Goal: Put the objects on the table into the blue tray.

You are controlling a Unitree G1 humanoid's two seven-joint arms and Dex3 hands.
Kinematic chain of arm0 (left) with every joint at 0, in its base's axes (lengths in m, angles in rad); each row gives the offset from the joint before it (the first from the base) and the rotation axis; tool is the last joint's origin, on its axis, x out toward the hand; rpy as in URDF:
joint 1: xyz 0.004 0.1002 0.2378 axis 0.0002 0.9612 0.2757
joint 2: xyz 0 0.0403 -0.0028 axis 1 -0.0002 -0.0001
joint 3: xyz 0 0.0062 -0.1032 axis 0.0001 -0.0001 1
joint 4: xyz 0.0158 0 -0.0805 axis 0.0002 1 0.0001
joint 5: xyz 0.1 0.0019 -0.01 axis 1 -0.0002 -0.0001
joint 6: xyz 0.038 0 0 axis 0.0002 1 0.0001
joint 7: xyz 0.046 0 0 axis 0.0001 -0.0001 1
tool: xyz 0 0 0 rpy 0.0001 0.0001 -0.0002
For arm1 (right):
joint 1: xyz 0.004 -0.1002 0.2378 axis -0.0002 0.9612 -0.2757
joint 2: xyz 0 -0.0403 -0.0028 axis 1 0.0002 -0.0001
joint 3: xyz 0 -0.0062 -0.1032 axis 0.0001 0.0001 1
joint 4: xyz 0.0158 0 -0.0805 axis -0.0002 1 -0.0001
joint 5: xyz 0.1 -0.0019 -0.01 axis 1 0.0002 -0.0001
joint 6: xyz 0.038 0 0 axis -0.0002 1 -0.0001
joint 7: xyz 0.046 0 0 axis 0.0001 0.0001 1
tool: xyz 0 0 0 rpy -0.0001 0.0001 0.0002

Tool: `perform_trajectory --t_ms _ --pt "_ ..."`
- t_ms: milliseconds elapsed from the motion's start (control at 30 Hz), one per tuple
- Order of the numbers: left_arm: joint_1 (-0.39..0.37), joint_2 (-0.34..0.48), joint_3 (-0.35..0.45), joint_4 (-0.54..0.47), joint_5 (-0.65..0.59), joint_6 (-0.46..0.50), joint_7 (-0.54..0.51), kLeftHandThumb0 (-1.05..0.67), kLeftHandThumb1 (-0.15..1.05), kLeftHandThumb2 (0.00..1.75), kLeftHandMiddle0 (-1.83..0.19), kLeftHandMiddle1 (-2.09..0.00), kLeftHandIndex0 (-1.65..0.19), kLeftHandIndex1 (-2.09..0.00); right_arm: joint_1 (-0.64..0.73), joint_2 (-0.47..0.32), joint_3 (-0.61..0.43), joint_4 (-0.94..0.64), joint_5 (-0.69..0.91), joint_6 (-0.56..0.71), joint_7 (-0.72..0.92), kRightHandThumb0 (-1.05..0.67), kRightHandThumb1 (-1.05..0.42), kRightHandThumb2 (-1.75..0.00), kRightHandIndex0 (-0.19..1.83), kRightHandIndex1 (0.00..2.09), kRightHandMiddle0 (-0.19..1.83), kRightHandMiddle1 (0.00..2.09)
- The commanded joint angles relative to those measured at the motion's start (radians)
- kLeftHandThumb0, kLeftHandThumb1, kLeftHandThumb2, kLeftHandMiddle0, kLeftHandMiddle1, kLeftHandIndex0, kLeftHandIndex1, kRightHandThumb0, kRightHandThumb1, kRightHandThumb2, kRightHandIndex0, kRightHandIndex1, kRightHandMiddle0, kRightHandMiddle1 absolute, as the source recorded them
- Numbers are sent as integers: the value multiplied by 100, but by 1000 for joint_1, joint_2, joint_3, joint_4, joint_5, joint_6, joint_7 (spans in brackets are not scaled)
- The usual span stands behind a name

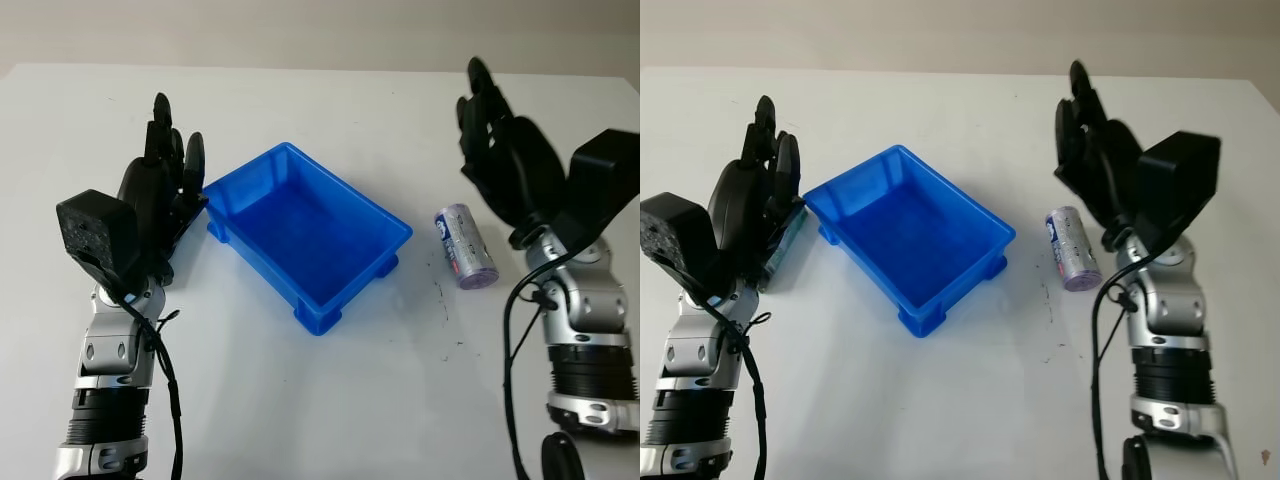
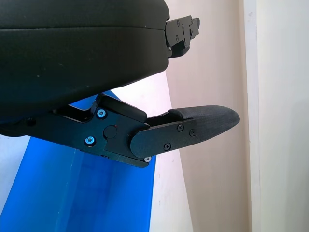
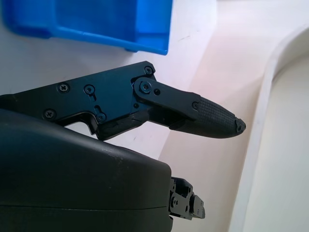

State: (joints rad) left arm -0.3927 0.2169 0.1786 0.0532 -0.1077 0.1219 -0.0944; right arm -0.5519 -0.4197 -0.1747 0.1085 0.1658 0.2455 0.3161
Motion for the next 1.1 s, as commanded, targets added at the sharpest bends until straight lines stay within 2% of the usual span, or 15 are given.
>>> perform_trajectory --t_ms 0,200,300,400,467,567,733,1067 --pt "-1 -7 -3 -14 -4 2 4 -80 105 62 19 0 19 0 -22 -50 -11 4 -8 -21 31 -77 -105 -68 -19 0 -19 0" --pt "-6 -10 -6 -8 -2 0 8 -80 105 63 19 0 19 0 -61 -180 9 94 -60 -76 138 -72 -105 -58 -19 0 -19 0" --pt "-4 -9 -8 -7 2 -3 7 -80 105 63 19 0 19 0 -88 -284 76 169 -186 -198 189 -75 -105 -52 -19 0 -19 0" --pt "-2 -12 -6 -10 -4 0 6 -79 105 63 19 0 19 0 -130 -347 107 249 -233 -278 259 -81 -105 -35 -17 2 -16 3" --pt "-2 -11 -5 -10 -6 -2 3 -79 105 63 19 0 19 0 -152 -368 111 271 -231 -272 305 -80 -105 -21 -18 3 -16 4" --pt "-5 -13 -4 -5 -7 -7 4 -78 105 64 19 0 19 0 -173 -398 120 281 -240 -263 356 -74 -104 -10 -19 3 -16 5" --pt "-9 -11 -4 2 -5 -7 4 -79 105 63 19 0 19 0 -196 -450 160 271 -318 -296 381 -76 -103 -6 -14 6 -14 6" --pt "-27 -7 -5 30 -6 -14 -4 -80 105 63 19 0 19 0 -251 -532 243 334 -511 -513 329 -78 -94 -3 -12 6 -7 8"
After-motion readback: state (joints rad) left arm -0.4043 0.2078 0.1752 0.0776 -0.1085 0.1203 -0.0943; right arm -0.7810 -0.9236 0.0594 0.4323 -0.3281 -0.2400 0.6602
